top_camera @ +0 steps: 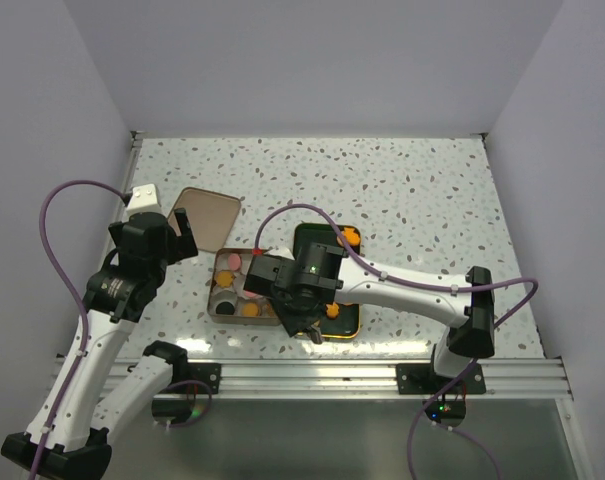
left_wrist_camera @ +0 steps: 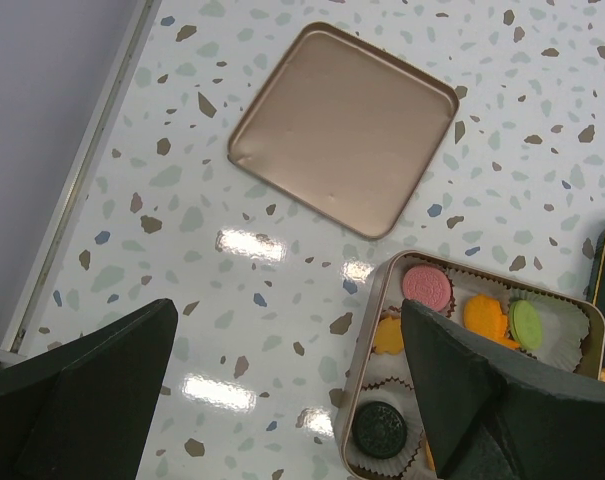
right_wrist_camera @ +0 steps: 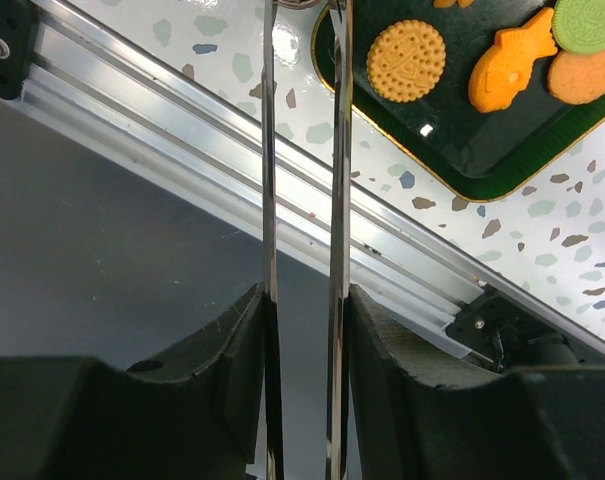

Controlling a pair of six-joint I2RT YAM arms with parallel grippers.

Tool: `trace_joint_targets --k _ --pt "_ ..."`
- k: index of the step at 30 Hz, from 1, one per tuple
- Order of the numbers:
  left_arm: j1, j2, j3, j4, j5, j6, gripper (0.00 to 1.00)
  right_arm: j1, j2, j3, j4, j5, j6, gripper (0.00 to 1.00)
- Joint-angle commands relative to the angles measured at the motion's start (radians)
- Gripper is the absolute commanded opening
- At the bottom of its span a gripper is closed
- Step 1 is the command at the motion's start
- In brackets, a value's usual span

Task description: Pack the cookies

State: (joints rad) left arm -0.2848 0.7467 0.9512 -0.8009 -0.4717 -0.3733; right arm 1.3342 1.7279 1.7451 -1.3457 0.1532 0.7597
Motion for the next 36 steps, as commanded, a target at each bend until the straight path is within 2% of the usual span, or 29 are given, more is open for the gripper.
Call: trace_joint_targets --k 1,9,15,22,28,33,36 --pt "-0.008 -0.006 -0.002 0.046 -0.007 0.017 1.0 0.005 -0.042 -0.002 -0.099 0.003 0.021 0.39" --pt "-0.008 -0.007 0.0 0.045 -0.005 0.016 1.0 0.005 -0.059 0.001 -0.113 0.022 0.033 0.42" --pt "-0.008 -0.006 0.0 0.046 -0.005 0.017 1.0 0.003 -0.077 0.079 -0.162 0.126 0.05 0.41" --pt "-0.008 -0.001 0.0 0.046 -0.002 0.019 1.0 -0.085 -0.113 0.162 -0.185 0.226 0.035 0.41" --pt "-0.008 0.006 -0.002 0.048 0.002 0.022 1.0 -0.349 -0.246 0.061 -0.086 0.197 -0.045 0.43" --pt "-0.008 0.006 0.0 0.046 -0.001 0.02 1.0 -0.604 -0.333 -0.151 0.054 0.18 -0.129 0.43" --pt "-0.008 0.013 0.0 0.045 0.001 0.02 1.0 -0.745 -0.356 -0.271 0.143 0.119 -0.158 0.43"
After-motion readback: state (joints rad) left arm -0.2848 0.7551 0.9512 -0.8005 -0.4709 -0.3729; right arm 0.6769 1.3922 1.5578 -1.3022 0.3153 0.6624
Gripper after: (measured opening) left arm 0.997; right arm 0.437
